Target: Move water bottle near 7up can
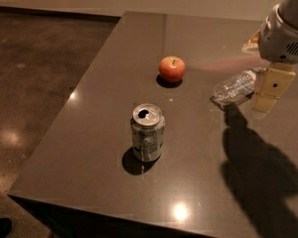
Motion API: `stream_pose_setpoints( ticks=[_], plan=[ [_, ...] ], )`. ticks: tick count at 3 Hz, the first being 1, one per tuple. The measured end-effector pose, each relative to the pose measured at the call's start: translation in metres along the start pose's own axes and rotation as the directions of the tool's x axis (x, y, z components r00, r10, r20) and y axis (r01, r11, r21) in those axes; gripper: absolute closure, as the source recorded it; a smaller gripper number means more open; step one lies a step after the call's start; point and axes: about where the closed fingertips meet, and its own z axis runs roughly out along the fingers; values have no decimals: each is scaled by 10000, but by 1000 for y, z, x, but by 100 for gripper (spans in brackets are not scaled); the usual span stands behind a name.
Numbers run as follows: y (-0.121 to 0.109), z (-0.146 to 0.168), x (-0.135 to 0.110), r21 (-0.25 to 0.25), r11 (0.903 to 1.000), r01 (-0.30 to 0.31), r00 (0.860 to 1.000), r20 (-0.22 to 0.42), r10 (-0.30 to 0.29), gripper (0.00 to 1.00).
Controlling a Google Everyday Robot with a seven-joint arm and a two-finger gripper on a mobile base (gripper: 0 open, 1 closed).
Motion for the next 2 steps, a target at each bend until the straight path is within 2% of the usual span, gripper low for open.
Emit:
stream_pose_setpoints(
  ticks=[1, 2],
  plan=[
    [-14, 17, 11, -307, 9983, 498, 9987, -82, -501, 0],
    [-34, 35, 23, -671, 9873, 1442, 9895, -17, -1447, 0]
  ],
)
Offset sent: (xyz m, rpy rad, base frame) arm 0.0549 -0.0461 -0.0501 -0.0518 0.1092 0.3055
